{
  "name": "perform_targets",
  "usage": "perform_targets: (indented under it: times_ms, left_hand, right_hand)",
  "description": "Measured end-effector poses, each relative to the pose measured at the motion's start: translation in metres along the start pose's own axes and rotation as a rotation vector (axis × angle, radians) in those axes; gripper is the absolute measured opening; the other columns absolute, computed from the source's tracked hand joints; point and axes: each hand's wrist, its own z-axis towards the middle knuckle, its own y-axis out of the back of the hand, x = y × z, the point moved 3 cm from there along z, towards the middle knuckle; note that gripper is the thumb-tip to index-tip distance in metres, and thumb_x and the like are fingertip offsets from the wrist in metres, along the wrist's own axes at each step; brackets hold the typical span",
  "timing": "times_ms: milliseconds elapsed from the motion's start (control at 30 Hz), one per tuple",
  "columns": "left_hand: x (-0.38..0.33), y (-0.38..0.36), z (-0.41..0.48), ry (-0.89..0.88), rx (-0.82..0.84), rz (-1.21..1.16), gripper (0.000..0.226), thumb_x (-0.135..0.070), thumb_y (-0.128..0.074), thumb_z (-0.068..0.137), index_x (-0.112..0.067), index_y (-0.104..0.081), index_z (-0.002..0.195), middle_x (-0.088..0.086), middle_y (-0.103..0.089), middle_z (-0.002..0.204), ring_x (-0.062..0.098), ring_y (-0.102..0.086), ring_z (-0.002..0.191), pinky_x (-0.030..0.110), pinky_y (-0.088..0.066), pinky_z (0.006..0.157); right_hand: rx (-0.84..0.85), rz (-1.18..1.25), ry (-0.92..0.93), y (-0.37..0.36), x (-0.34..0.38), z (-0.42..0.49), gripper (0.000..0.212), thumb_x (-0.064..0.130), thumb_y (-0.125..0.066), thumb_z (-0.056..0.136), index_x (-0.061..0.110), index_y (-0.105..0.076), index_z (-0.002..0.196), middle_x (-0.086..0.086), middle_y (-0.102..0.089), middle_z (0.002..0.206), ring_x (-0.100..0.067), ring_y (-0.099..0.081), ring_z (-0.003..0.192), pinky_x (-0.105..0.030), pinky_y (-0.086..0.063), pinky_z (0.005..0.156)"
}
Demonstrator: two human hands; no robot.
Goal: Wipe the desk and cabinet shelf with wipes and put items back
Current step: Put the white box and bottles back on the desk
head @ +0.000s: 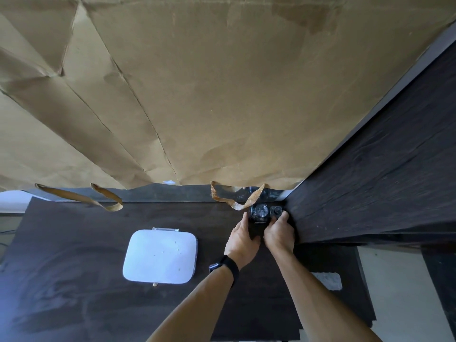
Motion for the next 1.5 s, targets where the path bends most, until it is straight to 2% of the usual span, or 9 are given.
perform_targets:
  times_ms: [167, 267, 367, 433, 500, 667, 1067, 1267, 1500]
  left_hand:
    - [0.035, 0.021, -0.053, 0.153, -0.053, -0.074, 0.034, -0.033, -0.062, 0.092, -0.022, -0.064, 0.124, -0.008, -0.069, 0.114, 0.013, -0.064, 0.107, 0.026, -0.049, 0.094]
    - [0.057, 0.046, -0.095, -0.153, -0.295, 0.291, 0.015, -0.032, -0.062, 0.09, -0.024, -0.069, 0.1, -0.006, -0.066, 0.099, 0.022, -0.063, 0.093, 0.038, -0.055, 0.075]
    - [0.085, 0.072, -0.12, -0.234, -0.399, 0.626, 0.045, -0.04, -0.074, 0.078, -0.024, -0.065, 0.119, 0.003, -0.064, 0.123, 0.03, -0.059, 0.111, 0.044, -0.054, 0.086]
    - [0.108, 0.089, -0.124, -0.113, -0.273, 0.766, 0.074, -0.048, -0.079, 0.075, -0.026, -0.053, 0.141, 0.006, -0.05, 0.149, 0.036, -0.047, 0.136, 0.053, -0.046, 0.103]
    - [0.127, 0.099, -0.126, -0.06, -0.178, 0.84, 0.086, -0.047, -0.085, 0.072, -0.031, -0.047, 0.147, 0.005, -0.042, 0.156, 0.037, -0.043, 0.141, 0.057, -0.043, 0.106]
    - [0.129, 0.101, -0.123, -0.051, -0.18, 0.847, 0.097, -0.036, -0.097, 0.056, -0.032, -0.047, 0.139, 0.004, -0.058, 0.142, 0.034, -0.061, 0.122, 0.052, -0.055, 0.087]
    - [0.137, 0.09, -0.119, -0.036, -0.226, 0.891, 0.09, -0.032, -0.095, 0.06, -0.025, -0.055, 0.14, 0.011, -0.055, 0.145, 0.041, -0.058, 0.125, 0.059, -0.05, 0.095]
    - [0.115, 0.081, -0.124, 0.014, -0.287, 0.885, 0.071, -0.027, -0.068, 0.087, -0.026, -0.039, 0.152, 0.008, -0.028, 0.163, 0.034, -0.031, 0.148, 0.056, -0.029, 0.116]
    - [0.074, 0.023, -0.153, -0.059, -0.351, 0.778, 0.057, -0.024, -0.082, 0.068, -0.02, -0.068, 0.123, 0.01, -0.061, 0.137, 0.033, -0.059, 0.124, 0.052, -0.048, 0.101]
  right_hand:
    - [-0.059, 0.028, 0.019, 0.006, -0.008, -0.033, 0.034, 0.03, -0.05, 0.097, 0.01, -0.046, 0.124, -0.018, -0.063, 0.116, -0.038, -0.06, 0.104, -0.037, -0.045, 0.078]
    - [-0.029, -0.249, 0.378, -0.009, -0.028, -0.069, 0.04, 0.034, -0.063, 0.087, 0.012, -0.056, 0.12, -0.012, -0.06, 0.118, -0.033, -0.055, 0.107, -0.042, -0.047, 0.086]
    - [0.049, -0.472, 0.613, -0.032, -0.049, -0.102, 0.063, 0.045, -0.067, 0.079, 0.018, -0.053, 0.134, -0.012, -0.048, 0.141, -0.035, -0.047, 0.126, -0.047, -0.047, 0.093]
    - [0.119, -0.56, 0.628, -0.044, -0.059, -0.115, 0.071, 0.052, -0.062, 0.081, 0.026, -0.043, 0.144, -0.011, -0.035, 0.154, -0.035, -0.035, 0.138, -0.053, -0.043, 0.099]
    - [0.147, -0.589, 0.616, -0.05, -0.065, -0.12, 0.071, 0.055, -0.057, 0.085, 0.03, -0.038, 0.148, -0.009, -0.029, 0.158, -0.035, -0.03, 0.142, -0.058, -0.042, 0.101]
    - [0.177, -0.596, 0.583, -0.05, -0.063, -0.117, 0.07, 0.058, -0.05, 0.089, 0.035, -0.028, 0.151, -0.003, -0.018, 0.162, -0.031, -0.02, 0.147, -0.06, -0.038, 0.105]
    - [0.307, -0.556, 0.59, -0.038, -0.062, -0.113, 0.059, 0.05, -0.035, 0.1, 0.042, -0.011, 0.153, 0.005, 0.006, 0.164, -0.023, 0.002, 0.151, -0.053, -0.025, 0.115]
    - [0.477, -0.47, 0.582, -0.024, -0.056, -0.102, 0.054, 0.049, -0.035, 0.1, 0.036, -0.027, 0.151, 0.003, -0.002, 0.164, -0.023, -0.003, 0.151, -0.048, -0.022, 0.118]
    - [0.458, -0.134, 0.517, 0.045, -0.094, -0.102, 0.04, 0.043, -0.048, 0.098, 0.029, -0.056, 0.135, 0.005, -0.046, 0.149, -0.012, -0.032, 0.142, -0.026, -0.024, 0.115]
